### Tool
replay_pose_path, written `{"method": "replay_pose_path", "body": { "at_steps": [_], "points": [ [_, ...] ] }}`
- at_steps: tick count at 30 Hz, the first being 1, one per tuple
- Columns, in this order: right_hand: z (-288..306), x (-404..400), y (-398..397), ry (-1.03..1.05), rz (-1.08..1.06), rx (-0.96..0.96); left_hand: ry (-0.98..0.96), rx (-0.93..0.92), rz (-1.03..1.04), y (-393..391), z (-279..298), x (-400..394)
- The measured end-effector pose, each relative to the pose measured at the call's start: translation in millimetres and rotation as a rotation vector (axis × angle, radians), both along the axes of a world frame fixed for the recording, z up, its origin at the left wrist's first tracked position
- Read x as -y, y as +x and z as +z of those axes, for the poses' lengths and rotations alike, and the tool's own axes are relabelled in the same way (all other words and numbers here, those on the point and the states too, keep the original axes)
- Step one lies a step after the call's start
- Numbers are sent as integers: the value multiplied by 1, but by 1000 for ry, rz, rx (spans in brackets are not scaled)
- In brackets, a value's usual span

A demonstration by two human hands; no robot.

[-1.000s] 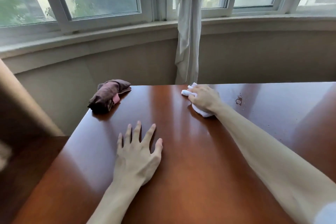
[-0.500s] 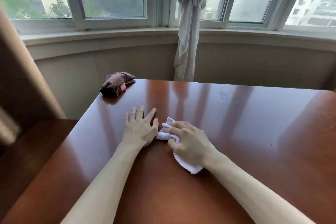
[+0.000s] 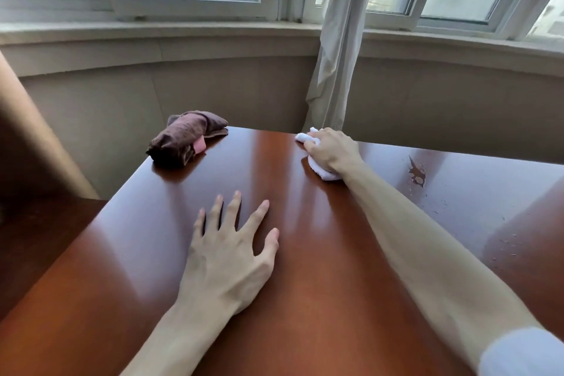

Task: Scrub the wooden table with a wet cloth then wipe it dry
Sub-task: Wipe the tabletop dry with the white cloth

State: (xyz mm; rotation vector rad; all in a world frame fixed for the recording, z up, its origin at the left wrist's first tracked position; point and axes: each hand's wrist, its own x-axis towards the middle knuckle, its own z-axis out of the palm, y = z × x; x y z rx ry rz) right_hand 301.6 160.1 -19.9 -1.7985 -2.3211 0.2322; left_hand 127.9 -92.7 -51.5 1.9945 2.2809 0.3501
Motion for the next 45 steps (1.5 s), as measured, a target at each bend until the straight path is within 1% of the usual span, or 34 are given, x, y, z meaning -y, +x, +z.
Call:
{"method": "replay_pose_path", "body": {
  "at_steps": [2, 4, 8, 11, 13, 15, 16, 18, 20, 23, 26, 28, 30, 33, 35, 38, 40, 43, 45],
  "points": [
    [0, 10, 1, 27, 47, 31, -8, 11, -2, 1, 2, 1],
    [1, 44, 4, 41, 106, 43, -16, 24, -6, 2, 3, 0],
    [-4, 146, 15, 32, 203, -14, -35, 38, -9, 2, 4, -1],
    [-7, 230, 22, 64, 287, -26, -39, 58, -14, 2, 6, 1],
    [-9, 283, 29, 121, 364, -32, -50, 57, -18, 2, 8, 3],
    [-10, 321, 38, 173, 424, -50, -57, 51, -24, 2, 10, 5],
    [-11, 328, 41, 163, 444, -69, -59, 52, -24, 2, 10, 5],
    [-4, 320, 44, 99, 462, -81, -60, 60, -29, 2, 11, 6],
    [1, 290, 45, 57, 415, -69, -55, 59, -34, 2, 12, 7],
    [-3, 208, 54, 19, 265, -30, -48, 46, -33, 2, 12, 7],
    [-10, 115, 65, 6, 189, -19, -25, 14, -14, 3, 10, 5],
    [-7, 60, 69, -17, 136, 21, -19, 9, -5, 1, 8, 3],
    [-3, 17, 70, 6, 114, 47, -17, 4, 0, 1, 5, 1],
    [2, -19, 64, 28, 42, 61, -19, -8, 10, 1, 3, 0],
    [0, -17, 61, 71, 42, 96, -28, -9, 16, 1, 5, 1],
    [-2, 28, 62, 111, 140, 133, -46, 14, 14, 4, 11, 2],
    [-3, 77, 56, 94, 202, 104, -55, 32, 8, 4, 11, -1],
    [-1, 175, 41, 102, 307, 63, -70, 25, -9, 1, 8, -8],
    [-5, 241, 34, 175, 377, 14, -94, 100, -29, -5, 9, -12]
  ]
}}
